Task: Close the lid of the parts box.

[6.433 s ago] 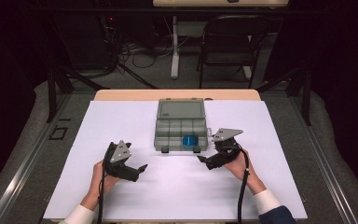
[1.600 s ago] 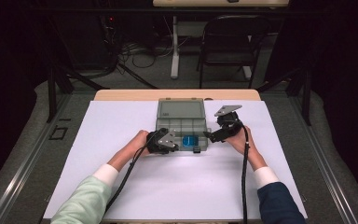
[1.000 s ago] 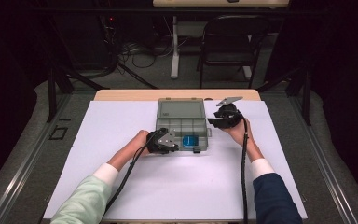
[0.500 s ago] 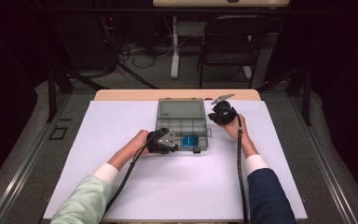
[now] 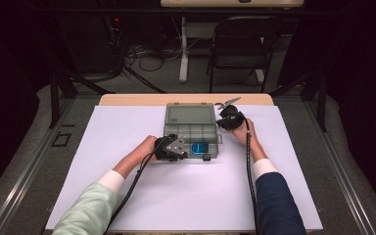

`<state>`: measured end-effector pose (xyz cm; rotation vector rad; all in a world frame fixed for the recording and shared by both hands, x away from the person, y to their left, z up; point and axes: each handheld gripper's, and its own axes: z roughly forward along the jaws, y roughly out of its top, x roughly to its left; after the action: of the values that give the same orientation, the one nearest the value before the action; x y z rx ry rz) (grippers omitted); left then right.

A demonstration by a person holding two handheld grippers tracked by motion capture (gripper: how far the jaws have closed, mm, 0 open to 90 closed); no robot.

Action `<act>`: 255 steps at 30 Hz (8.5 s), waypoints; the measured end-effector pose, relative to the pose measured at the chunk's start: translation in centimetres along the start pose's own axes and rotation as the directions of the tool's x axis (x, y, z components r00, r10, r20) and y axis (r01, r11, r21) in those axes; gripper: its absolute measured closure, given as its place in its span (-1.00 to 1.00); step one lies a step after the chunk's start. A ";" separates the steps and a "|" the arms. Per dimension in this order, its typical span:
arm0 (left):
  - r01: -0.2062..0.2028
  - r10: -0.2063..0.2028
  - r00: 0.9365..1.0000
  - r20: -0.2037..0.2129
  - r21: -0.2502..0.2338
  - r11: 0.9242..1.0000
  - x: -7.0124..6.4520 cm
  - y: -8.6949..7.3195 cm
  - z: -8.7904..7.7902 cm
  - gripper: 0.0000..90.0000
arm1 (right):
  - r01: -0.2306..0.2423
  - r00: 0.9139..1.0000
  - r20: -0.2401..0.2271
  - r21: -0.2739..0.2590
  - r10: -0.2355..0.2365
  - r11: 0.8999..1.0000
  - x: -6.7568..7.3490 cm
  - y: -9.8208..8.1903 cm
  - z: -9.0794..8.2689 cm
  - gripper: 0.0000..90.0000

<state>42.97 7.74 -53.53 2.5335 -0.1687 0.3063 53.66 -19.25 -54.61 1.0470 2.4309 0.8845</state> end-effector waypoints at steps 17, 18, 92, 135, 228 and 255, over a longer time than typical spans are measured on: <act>-0.022 0.022 0.999 0.048 -0.007 1.000 0.7 -0.1 0.1 0.92 | -0.023 1.000 0.002 -0.008 0.023 1.000 -0.4 -0.2 0.7 1.00; -0.024 0.025 0.999 0.049 -0.008 1.000 0.7 -0.1 0.1 0.92 | -0.028 1.000 -0.001 -0.033 0.028 0.999 -0.4 -0.2 0.9 1.00; -0.086 0.084 0.992 0.093 0.013 0.996 1.3 0.1 0.6 0.91 | -0.081 0.996 0.019 -0.254 0.089 0.964 -0.8 0.0 0.4 1.00; -0.063 0.061 0.991 0.115 0.018 0.998 1.6 0.1 0.8 0.89 | -0.058 0.998 0.009 -0.353 0.065 0.934 -0.3 -0.3 -1.1 1.00; 0.135 -0.153 0.982 -0.114 -0.152 0.979 3.2 -1.0 -3.8 -0.77 | 0.019 0.999 -0.020 -0.400 -0.029 0.916 -0.4 -1.5 -1.7 1.00; 0.392 -0.469 0.811 -0.349 -0.271 0.879 8.2 -4.1 -8.2 -0.63 | 0.025 0.999 -0.020 -0.397 -0.036 0.917 -0.4 -1.6 -1.8 1.00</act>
<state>50.14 15.28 -46.99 2.1803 0.5170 0.5900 52.11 -21.11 -54.26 0.8449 2.1485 1.3190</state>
